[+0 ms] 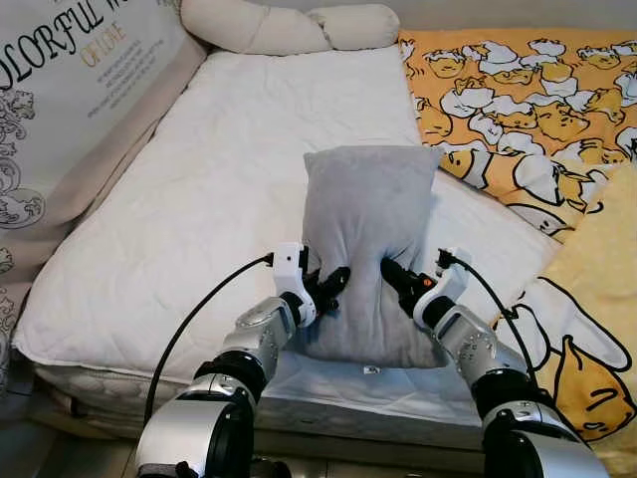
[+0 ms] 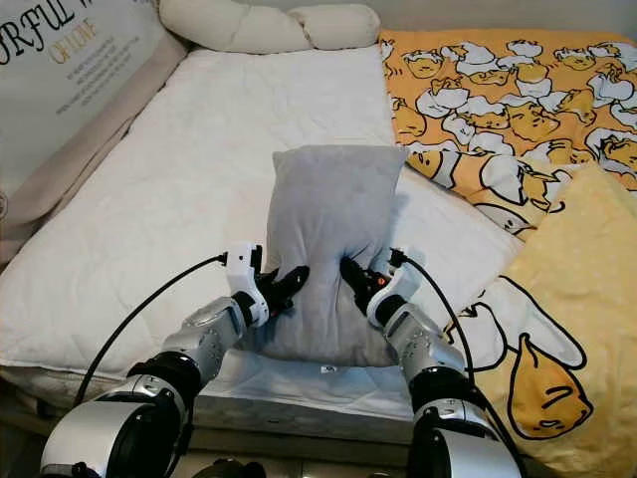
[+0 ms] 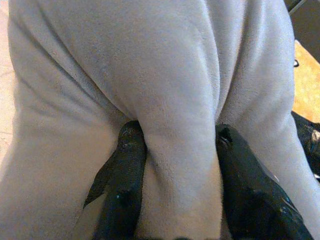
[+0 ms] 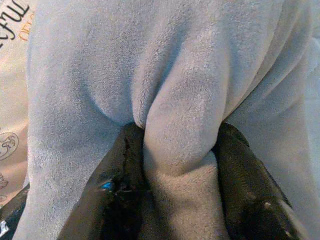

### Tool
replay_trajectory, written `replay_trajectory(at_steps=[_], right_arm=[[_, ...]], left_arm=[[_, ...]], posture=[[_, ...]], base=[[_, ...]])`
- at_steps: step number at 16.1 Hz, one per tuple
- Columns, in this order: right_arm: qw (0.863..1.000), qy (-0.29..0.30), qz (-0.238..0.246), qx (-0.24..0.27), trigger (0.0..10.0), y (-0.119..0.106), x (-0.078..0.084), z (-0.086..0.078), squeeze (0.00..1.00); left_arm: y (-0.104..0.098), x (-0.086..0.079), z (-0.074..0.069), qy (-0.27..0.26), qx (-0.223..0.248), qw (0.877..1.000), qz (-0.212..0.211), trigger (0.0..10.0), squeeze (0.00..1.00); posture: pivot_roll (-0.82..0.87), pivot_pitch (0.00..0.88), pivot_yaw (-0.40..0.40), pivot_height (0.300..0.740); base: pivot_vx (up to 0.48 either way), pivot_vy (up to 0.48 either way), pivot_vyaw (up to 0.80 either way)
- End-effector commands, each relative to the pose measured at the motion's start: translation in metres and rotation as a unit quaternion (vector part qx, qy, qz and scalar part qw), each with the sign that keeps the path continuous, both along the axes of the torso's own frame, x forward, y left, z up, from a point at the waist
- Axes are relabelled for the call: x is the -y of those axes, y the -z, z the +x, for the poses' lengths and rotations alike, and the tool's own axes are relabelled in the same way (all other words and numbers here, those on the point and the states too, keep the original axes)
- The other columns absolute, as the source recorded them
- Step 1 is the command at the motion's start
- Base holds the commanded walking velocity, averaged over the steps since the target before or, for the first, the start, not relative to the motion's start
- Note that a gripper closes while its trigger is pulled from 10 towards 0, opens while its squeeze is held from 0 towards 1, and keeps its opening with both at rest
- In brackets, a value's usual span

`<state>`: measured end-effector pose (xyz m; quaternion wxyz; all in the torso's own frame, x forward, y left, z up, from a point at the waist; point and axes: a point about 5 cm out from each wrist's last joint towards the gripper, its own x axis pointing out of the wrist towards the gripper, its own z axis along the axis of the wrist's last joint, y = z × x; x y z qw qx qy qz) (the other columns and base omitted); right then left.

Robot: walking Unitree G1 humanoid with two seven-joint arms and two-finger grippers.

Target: Clean up the room

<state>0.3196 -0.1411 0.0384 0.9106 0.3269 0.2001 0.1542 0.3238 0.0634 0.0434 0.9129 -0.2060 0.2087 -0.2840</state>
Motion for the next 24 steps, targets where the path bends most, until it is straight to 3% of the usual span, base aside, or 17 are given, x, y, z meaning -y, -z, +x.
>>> replay_trajectory(at_steps=[1,6,9,11,14,18,22,23,24], right_arm=[[0.999,-0.035,0.008,-0.011,0.0,0.004,-0.022,-0.004,0.00],[0.999,-0.032,0.020,0.015,0.0,-0.004,-0.030,0.000,0.00],[0.997,-0.018,0.042,0.059,0.0,-0.022,-0.030,0.005,0.00],[0.994,-0.030,0.052,0.095,0.0,-0.037,-0.033,0.003,0.00],[0.990,-0.040,0.056,0.124,0.0,-0.053,-0.034,-0.005,0.00],[0.981,-0.040,0.055,0.184,0.0,-0.094,-0.029,-0.029,0.00],[0.977,-0.013,0.050,0.205,0.0,-0.108,-0.022,-0.036,0.00],[0.980,-0.009,0.023,0.197,0.4,-0.105,-0.022,-0.038,0.00],[0.983,-0.006,-0.013,0.184,10.0,-0.100,-0.022,-0.039,0.00]], left_arm=[[0.010,0.011,-0.011,0.040,-0.020,0.999,0.004,0.0,0.00],[0.001,0.017,-0.010,0.050,0.012,0.999,-0.016,0.0,0.00],[-0.022,0.015,0.001,0.048,0.070,0.996,-0.025,0.0,0.00],[-0.048,0.012,0.007,0.031,0.119,0.992,-0.040,0.0,0.00],[-0.068,0.010,0.003,0.027,0.162,0.986,-0.018,0.0,0.00],[-0.117,-0.004,-0.016,-0.009,0.240,0.970,0.025,0.0,0.00],[-0.113,-0.014,-0.025,-0.008,0.267,0.959,0.096,0.0,0.00],[-0.109,-0.017,-0.027,-0.009,0.261,0.956,0.131,10.0,0.00],[-0.107,-0.017,-0.029,-0.005,0.247,0.959,0.139,10.0,0.00]], posture=[[-0.17,0.000,0.098,0.740],[-0.15,0.000,0.114,0.740],[-0.12,0.000,0.103,0.740],[-0.10,0.000,0.085,0.740],[-0.08,0.000,0.071,0.740],[-0.08,0.000,0.072,0.740],[-0.08,0.000,0.071,0.740],[-0.08,0.000,0.060,0.740],[-0.07,0.000,0.046,0.740]], base=[[0.000,0.000,0.00],[0.000,0.000,0.00],[0.000,0.000,0.00],[0.000,0.000,0.00],[0.000,0.000,0.00],[0.000,0.000,0.00],[0.000,0.000,0.00],[0.000,0.000,0.00],[0.000,0.000,0.00]])
